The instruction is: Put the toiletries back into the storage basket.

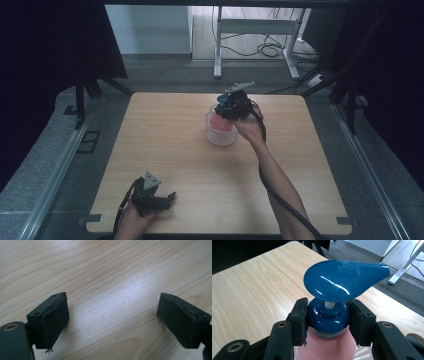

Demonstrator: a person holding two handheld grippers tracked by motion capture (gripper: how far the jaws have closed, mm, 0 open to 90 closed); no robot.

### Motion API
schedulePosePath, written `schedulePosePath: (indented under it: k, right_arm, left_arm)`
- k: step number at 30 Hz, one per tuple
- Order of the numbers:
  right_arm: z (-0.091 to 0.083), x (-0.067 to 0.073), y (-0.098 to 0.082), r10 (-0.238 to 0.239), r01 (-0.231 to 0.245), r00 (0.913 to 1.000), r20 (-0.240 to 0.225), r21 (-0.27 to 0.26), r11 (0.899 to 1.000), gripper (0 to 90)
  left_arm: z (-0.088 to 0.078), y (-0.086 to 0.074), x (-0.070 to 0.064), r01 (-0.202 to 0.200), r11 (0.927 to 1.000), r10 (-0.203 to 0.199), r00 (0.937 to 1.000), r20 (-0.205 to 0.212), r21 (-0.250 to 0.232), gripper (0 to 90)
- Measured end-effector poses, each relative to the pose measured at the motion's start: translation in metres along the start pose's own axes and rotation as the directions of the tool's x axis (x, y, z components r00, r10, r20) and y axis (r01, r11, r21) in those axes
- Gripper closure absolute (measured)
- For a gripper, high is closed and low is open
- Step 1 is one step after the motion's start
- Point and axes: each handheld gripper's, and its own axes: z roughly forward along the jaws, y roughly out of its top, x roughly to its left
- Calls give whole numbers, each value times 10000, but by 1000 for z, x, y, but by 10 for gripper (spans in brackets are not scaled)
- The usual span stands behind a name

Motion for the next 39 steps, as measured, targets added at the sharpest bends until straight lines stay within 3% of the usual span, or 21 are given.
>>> schedulePosePath:
  k: [25,39]
  right_arm:
    - [26,1,-19,52,-50,10000,-39,506,9987,531]
    - [26,-7,-25,475,-466,9984,-292,302,9985,511]
  left_arm:
    - [0,0,0,6,10000,-6,10000,-4,7,104]
    - [0,0,0,-8,10000,8,10000,-2,11,104]
